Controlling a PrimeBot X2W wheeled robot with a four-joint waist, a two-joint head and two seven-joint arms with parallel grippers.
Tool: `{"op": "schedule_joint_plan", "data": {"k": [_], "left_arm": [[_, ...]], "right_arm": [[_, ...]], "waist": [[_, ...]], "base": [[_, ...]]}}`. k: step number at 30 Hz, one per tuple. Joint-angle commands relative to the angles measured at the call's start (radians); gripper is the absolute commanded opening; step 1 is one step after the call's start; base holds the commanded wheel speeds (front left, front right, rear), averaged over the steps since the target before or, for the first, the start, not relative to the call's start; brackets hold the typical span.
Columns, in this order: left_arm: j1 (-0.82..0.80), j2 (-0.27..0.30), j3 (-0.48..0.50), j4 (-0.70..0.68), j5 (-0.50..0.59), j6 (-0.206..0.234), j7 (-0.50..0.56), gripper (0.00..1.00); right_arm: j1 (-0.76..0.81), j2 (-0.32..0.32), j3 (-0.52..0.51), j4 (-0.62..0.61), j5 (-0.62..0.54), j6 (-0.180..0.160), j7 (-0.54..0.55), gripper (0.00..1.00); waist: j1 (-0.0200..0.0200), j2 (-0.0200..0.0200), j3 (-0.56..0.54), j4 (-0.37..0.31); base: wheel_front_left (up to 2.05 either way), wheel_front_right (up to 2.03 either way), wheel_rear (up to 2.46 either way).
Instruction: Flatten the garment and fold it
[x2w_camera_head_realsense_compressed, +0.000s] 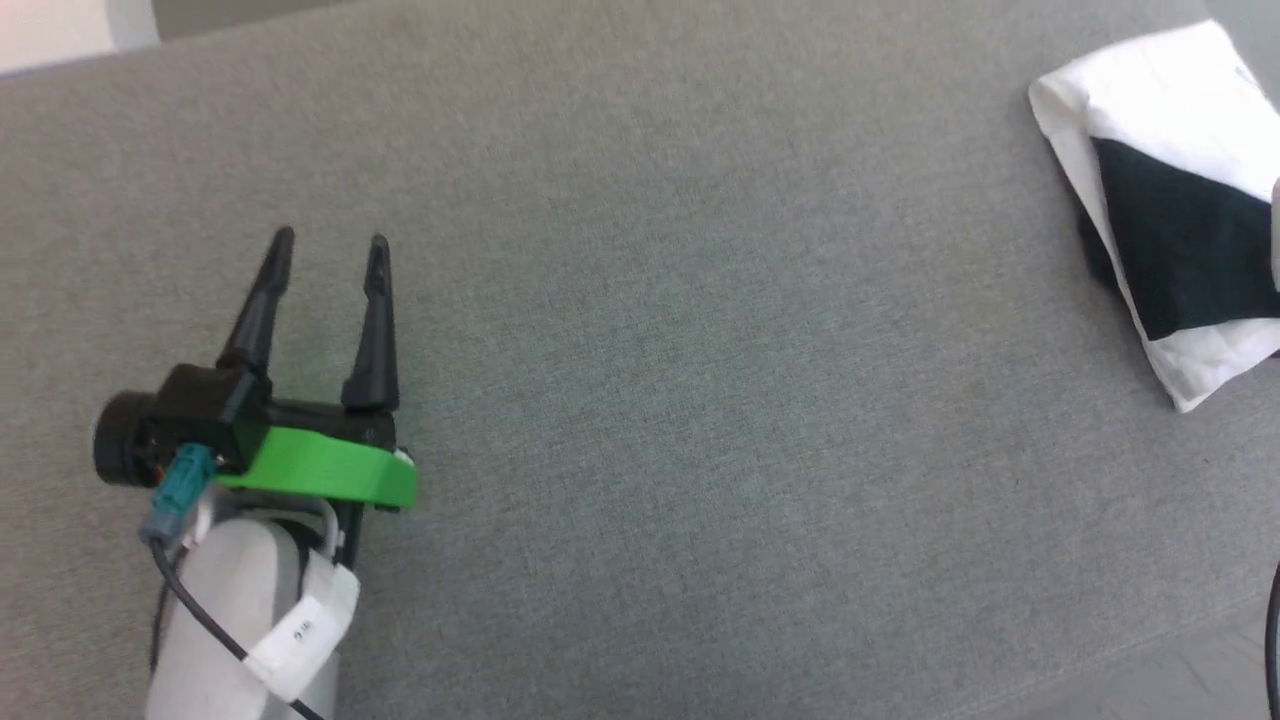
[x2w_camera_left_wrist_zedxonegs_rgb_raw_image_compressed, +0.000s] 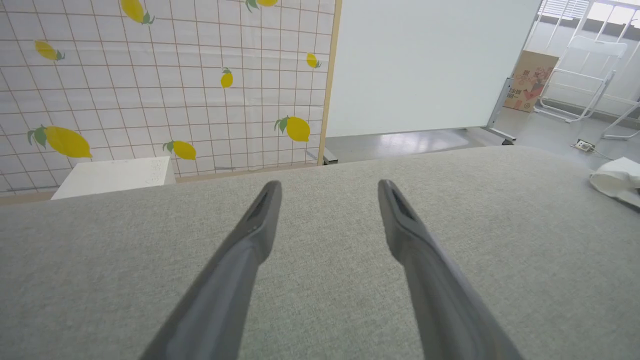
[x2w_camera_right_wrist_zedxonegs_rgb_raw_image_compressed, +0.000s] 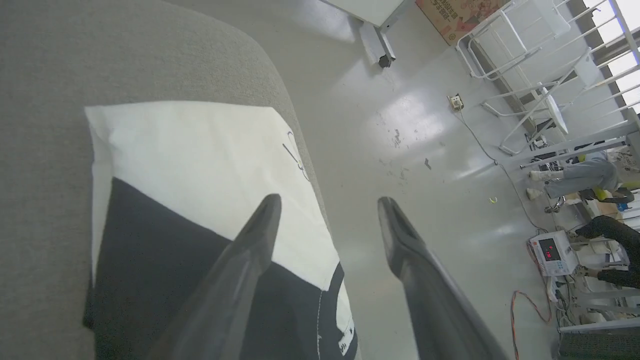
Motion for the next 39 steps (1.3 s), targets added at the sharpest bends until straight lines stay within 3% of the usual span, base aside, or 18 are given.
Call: {"op": "schedule_joint_plan", "data": {"k": [1, 8, 12, 19, 28, 39], "left_arm": [[0.02, -0.01, 0.001, 0.011, -0.008, 0.006, -0.008, 1.0], [0.07, -0.048, 0.007, 0.066, -0.039, 0.006, -0.013, 1.0], [0.102, -0.066, 0.014, 0.073, -0.054, 0.005, -0.013, 1.0], [0.144, -0.087, 0.006, 0.093, -0.059, 0.002, -0.013, 1.0], [0.171, -0.1, -0.005, 0.124, -0.065, -0.002, -0.013, 1.0], [0.2, -0.104, -0.007, 0.129, -0.069, -0.002, -0.013, 1.0]], "right_arm": [[0.026, 0.008, 0.009, -0.006, 0.029, -0.002, -0.027, 1.0], [0.128, 0.061, 0.088, -0.061, 0.269, -0.002, -0.174, 1.0], [0.227, 0.065, 0.177, -0.156, 0.393, -0.002, -0.241, 1.0], [0.423, 0.105, 0.241, -0.36, 0.541, -0.002, -0.333, 1.0], [0.636, 0.172, 0.27, -0.553, 0.572, -0.002, -0.41, 1.0], [0.771, 0.254, 0.239, -0.619, 0.505, -0.002, -0.444, 1.0]], "waist": [[-0.0001, 0.0077, -0.093, 0.035], [-0.0001, 0.0077, -0.227, 0.09], [-0.0001, 0.0077, -0.278, 0.121], [-0.0001, 0.0077, -0.334, 0.179], [-0.0001, 0.0077, -0.367, 0.246], [-0.0001, 0.0077, -0.378, 0.282]], "base": [[0.0, 0.0, 0.0], [0.0, 0.0, 0.0], [0.0, 0.0, 0.0], [0.0, 0.0, 0.0], [0.0, 0.0, 0.0], [0.0, 0.0, 0.0]]}}
